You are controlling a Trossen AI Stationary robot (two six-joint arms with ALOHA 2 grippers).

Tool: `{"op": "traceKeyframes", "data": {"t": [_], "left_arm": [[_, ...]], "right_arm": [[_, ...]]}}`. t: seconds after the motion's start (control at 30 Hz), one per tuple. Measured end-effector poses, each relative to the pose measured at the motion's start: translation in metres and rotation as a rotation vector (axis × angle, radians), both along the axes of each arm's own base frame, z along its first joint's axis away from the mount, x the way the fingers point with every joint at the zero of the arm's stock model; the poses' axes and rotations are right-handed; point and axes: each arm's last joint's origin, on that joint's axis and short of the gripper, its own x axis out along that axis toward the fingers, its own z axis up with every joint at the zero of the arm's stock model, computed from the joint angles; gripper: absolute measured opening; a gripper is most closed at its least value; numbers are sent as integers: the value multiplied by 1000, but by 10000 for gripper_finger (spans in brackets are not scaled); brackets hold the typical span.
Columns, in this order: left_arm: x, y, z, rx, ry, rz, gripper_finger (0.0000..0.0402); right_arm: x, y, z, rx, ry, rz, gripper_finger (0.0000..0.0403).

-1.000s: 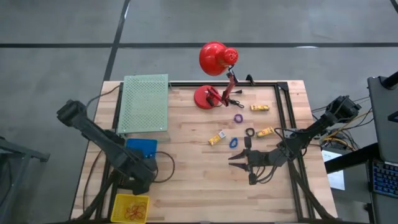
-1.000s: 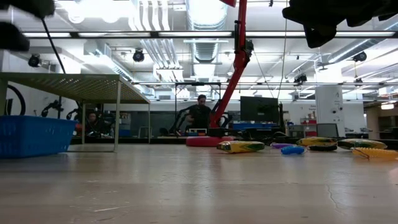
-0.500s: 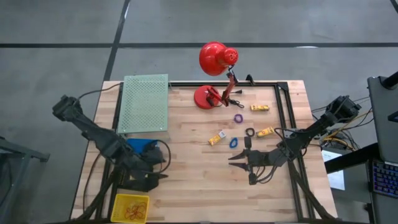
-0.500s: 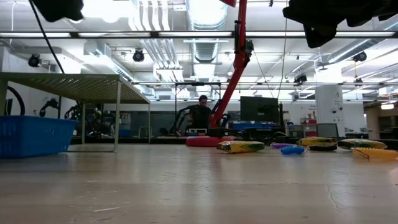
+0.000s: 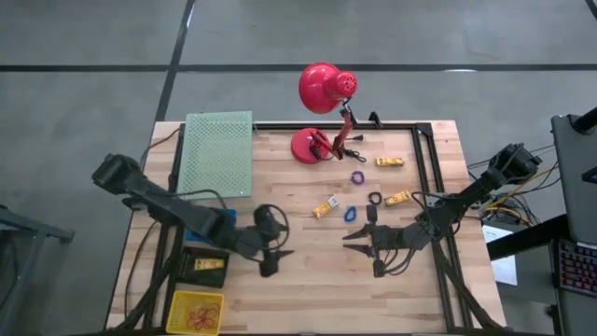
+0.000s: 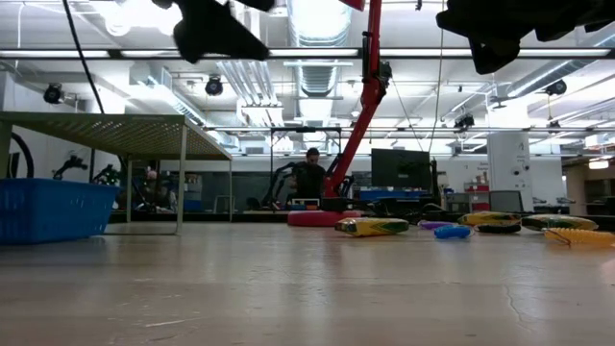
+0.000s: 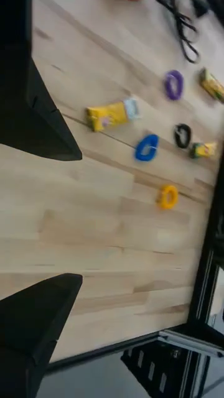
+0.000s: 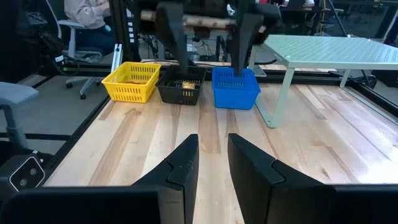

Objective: Pick & Place Office Desk Supplies
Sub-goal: Put the crayons box into the black bin

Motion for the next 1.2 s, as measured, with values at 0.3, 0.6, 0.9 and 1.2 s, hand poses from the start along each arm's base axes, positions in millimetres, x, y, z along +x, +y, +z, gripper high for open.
{"op": "traceKeyframes", "data": {"t": [0.3,0.6,0.9,1.2], "left_arm": [[41,-18,-48,131,-83,-81,316],[55,5,-62,122,-92,121,316],[56,14,-65,103,-68,163,316],[55,14,-66,71,-58,186,316]], "right_arm": [[0,0,0,0,0,0,80],[0,0,0,1,-1,0,68],[0,0,0,0,0,0,79],[0,0,0,0,0,0,83]]}}
